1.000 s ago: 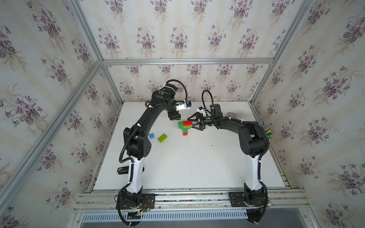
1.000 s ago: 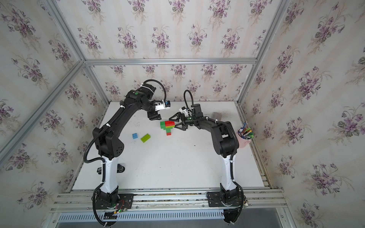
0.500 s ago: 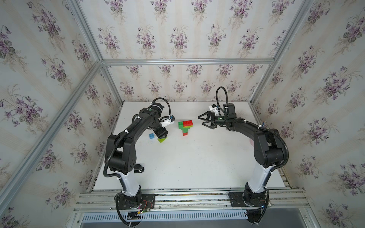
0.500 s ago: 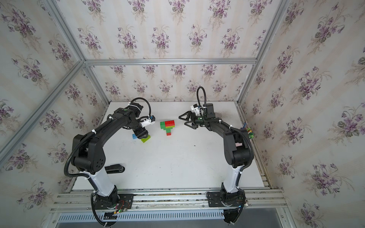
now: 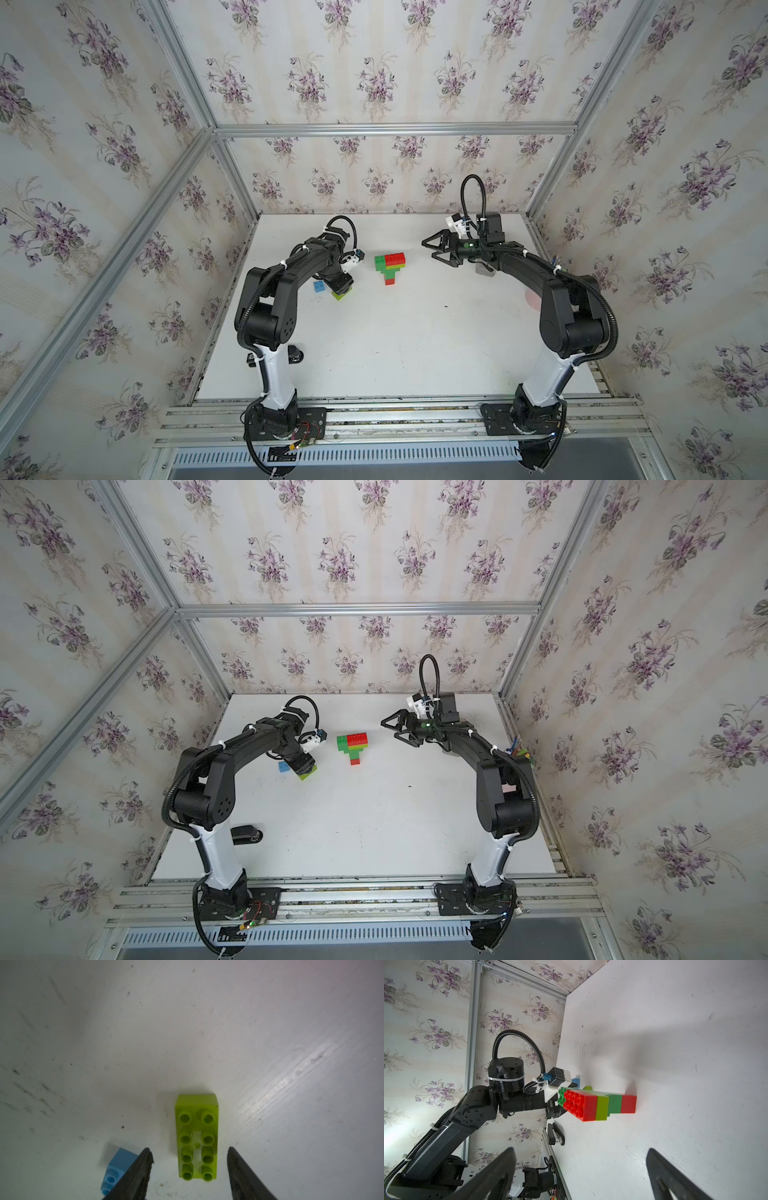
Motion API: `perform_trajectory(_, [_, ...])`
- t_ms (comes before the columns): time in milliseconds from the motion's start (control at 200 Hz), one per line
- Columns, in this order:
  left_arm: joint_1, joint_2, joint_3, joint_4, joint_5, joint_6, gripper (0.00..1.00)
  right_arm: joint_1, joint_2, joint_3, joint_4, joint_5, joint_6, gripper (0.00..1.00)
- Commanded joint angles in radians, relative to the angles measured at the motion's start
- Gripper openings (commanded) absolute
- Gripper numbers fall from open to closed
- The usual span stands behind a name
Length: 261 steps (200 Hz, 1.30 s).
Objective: Assemble a spoon with lego
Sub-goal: Pick up the lego brick from the center of the board, then place the lego brick at the center of the board.
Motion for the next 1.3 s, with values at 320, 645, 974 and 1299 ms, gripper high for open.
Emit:
perform_trajectory(320, [0.000,0.030,-0.017,0.027,0.001,-0.011,0.41,-0.001,0.002,0.040,-0.037,0.003,-0.034,0.97])
perform_trajectory(645, [-0.005,-0.069,-0.082,0.028,0.005,-0.011,0.21,-0.010,-0.019,0.057,-0.076,0.007,-0.076,0.95])
perform_trajectory(974, [-0.146,-0.451,-0.333,-0.007,0.026,0.027,0.21,-0.060,-0.189,0.022,-0.112,0.113,-0.313,0.95])
perform_trajectory(1299, [-0.559,-0.287,-0.270,-0.003,-0.045,-0.031,0.19,-0.060,-0.436,-0.265,0.116,0.254,-0.603,0.98])
